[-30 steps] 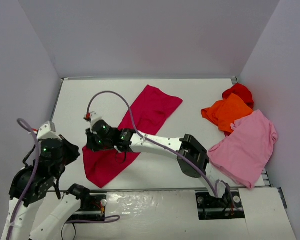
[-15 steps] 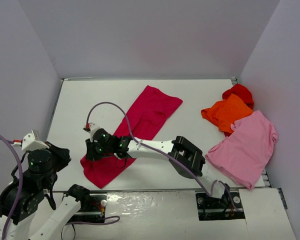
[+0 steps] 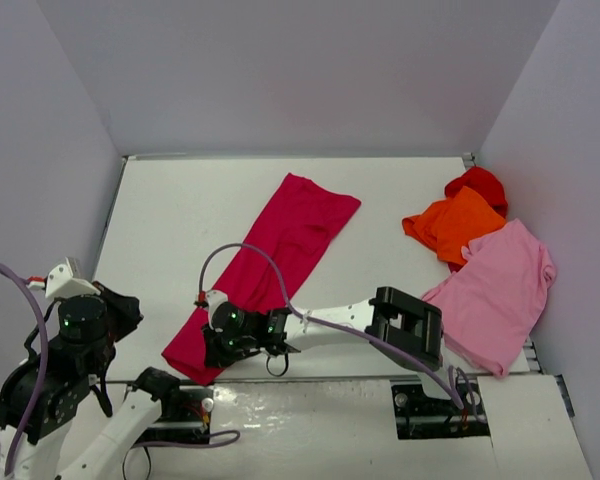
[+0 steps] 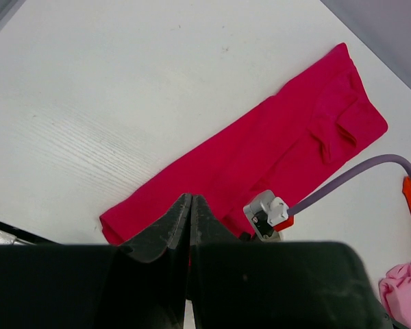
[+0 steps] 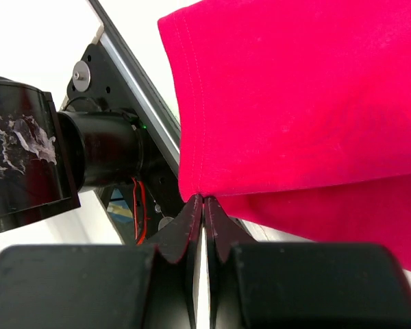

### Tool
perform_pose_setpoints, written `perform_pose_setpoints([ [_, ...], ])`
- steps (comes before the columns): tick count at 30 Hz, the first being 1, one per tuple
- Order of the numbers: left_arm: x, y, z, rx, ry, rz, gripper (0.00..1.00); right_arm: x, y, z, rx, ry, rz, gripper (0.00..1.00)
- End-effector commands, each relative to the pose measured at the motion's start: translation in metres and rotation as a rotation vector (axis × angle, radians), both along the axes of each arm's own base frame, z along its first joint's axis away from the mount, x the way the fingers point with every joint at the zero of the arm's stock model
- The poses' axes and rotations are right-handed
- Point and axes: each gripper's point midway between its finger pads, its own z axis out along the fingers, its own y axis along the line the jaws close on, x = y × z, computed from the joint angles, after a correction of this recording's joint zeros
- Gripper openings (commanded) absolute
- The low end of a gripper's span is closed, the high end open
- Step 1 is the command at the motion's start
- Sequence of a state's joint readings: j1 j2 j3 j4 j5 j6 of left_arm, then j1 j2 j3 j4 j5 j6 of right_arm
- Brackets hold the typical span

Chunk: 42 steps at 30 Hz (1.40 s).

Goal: Fold and stack the t-shirts
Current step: Rotate the tshirt 90 degrees

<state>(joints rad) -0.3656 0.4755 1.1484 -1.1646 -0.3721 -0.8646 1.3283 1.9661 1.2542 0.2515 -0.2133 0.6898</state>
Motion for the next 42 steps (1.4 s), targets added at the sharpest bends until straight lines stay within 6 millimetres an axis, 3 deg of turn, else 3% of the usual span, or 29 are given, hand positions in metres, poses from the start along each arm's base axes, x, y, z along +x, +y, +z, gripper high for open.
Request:
perform_pose_setpoints([
  [1, 0.006, 0.000, 0.014, 0.011, -0.026, -0.002, 0.01, 0.006, 0.014, 0.045, 0.118, -0.028, -0.027, 0.01],
  [2, 0.007, -0.001, 0.013, 0.012, -0.021, -0.005, 0.01, 0.005, 0.012, 0.039, 0.093, -0.019, -0.028, 0.09],
  [4, 0.007, -0.002, 0.013, 0.010, -0.017, -0.009, 0.01, 0.006, 0.014, 0.040, 0.087, -0.018, -0.028, 0.47],
  [6, 0.006, -0.002, 0.012, 0.011, -0.014, -0.009, 0.01, 0.009, 0.013, 0.044, 0.090, -0.030, -0.049, 0.69],
  [7, 0.006, -0.002, 0.012, 0.012, -0.014, -0.009, 0.01, 0.012, 0.012, 0.046, 0.092, -0.037, -0.061, 0.76],
  [11, 0.011, -0.004, 0.009, 0.024, -0.003, -0.022, 0.00, 0.030, 0.001, 0.068, 0.108, -0.100, -0.137, 0.77],
  [14, 0.027, -0.022, 0.001, 0.040, 0.045, -0.112, 0.00, 0.078, -0.024, 0.073, 0.078, -0.165, -0.283, 0.67],
  [15, 0.036, -0.037, -0.014, 0.038, 0.127, -0.169, 0.00, 0.111, -0.042, 0.081, 0.082, -0.169, -0.367, 0.48],
  [17, 0.050, -0.059, -0.043, 0.038, 0.279, -0.250, 0.00, 0.150, -0.070, 0.083, 0.064, -0.164, -0.458, 0.22],
  [19, 0.051, -0.087, -0.073, -0.030, 0.399, -0.360, 0.00, 0.212, -0.112, 0.078, -0.016, -0.187, -0.581, 0.00],
  [20, 0.057, -0.100, -0.083, -0.067, 0.426, -0.396, 0.00, 0.228, -0.125, 0.071, -0.080, -0.178, -0.606, 0.00],
  [21, 0.057, -0.113, -0.096, -0.120, 0.459, -0.437, 0.00, 0.247, -0.150, 0.051, -0.183, -0.170, -0.630, 0.00],
  [23, 0.054, -0.126, -0.112, -0.181, 0.487, -0.470, 0.00, 0.283, -0.177, 0.050, -0.239, -0.191, -0.693, 0.00],
  [29, 0.046, -0.124, -0.134, -0.186, 0.550, -0.449, 0.00, 0.343, -0.220, 0.015, -0.371, -0.196, -0.803, 0.00],
  [32, 0.040, -0.119, -0.143, -0.171, 0.600, -0.435, 0.00, 0.366, -0.243, -0.009, -0.452, -0.200, -0.847, 0.00],
  [33, 0.040, -0.119, -0.144, -0.170, 0.603, -0.435, 0.00, 0.369, -0.241, -0.005, -0.441, -0.204, -0.848, 0.00],
  [36, 0.031, -0.119, -0.165, -0.173, 0.690, -0.429, 0.00, 0.382, -0.256, -0.033, -0.487, -0.163, -0.853, 0.00],
  [39, 0.025, -0.131, -0.182, -0.248, 0.721, -0.451, 0.00, 0.393, -0.266, -0.043, -0.514, -0.167, -0.863, 0.00],
  [42, 0.031, -0.159, -0.189, -0.410, 0.683, -0.483, 0.00, 0.400, -0.270, -0.057, -0.538, -0.156, -0.855, 0.00],
])
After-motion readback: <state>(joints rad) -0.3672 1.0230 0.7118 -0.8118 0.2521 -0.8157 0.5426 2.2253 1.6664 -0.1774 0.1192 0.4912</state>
